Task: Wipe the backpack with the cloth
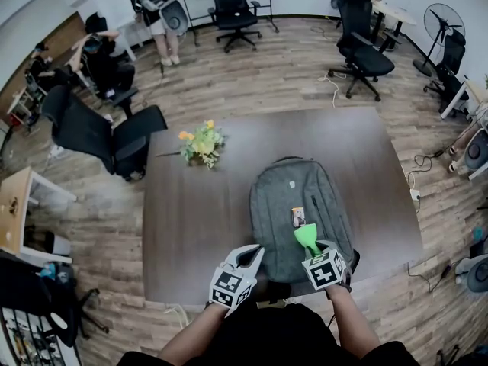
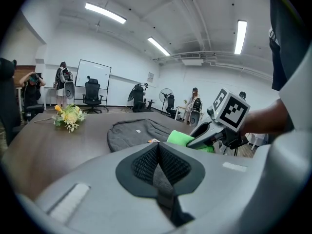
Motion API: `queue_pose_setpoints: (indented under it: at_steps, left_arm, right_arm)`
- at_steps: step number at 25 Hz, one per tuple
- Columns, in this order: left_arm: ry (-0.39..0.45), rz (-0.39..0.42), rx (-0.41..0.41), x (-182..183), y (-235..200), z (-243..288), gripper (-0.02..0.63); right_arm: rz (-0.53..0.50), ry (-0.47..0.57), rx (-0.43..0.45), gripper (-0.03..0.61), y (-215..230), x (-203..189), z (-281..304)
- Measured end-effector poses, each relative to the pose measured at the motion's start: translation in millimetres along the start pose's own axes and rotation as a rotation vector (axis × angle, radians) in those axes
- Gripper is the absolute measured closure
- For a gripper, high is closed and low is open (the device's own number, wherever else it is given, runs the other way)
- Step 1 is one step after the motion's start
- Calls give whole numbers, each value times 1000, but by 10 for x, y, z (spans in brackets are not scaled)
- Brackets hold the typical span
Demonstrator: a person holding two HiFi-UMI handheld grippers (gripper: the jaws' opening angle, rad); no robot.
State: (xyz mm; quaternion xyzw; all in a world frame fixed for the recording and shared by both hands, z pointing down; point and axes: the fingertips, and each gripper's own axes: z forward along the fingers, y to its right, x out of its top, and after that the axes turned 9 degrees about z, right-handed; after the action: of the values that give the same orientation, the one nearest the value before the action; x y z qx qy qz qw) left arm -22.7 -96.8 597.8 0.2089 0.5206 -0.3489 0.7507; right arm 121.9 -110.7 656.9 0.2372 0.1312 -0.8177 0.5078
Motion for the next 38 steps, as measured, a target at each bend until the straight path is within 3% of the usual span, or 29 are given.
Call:
queue_pose_setpoints:
  at_steps: [9,21,34,38]
  left_arm:
    - [-8,7,20,-15,22,40,594]
    - [-18,24,-4,61,69,186,594]
    - [-15,32,24,167,203,328,594]
    - [-11,25,51,190,267,335,594]
  right_arm:
    - [3,2,-15,480,185,-53,8]
    - [42,-28,-102,479,640,-152,-41]
    - [73,-9,-173,480,1291,-212,-223]
    - [90,50,-159,480,1364,-164,-291]
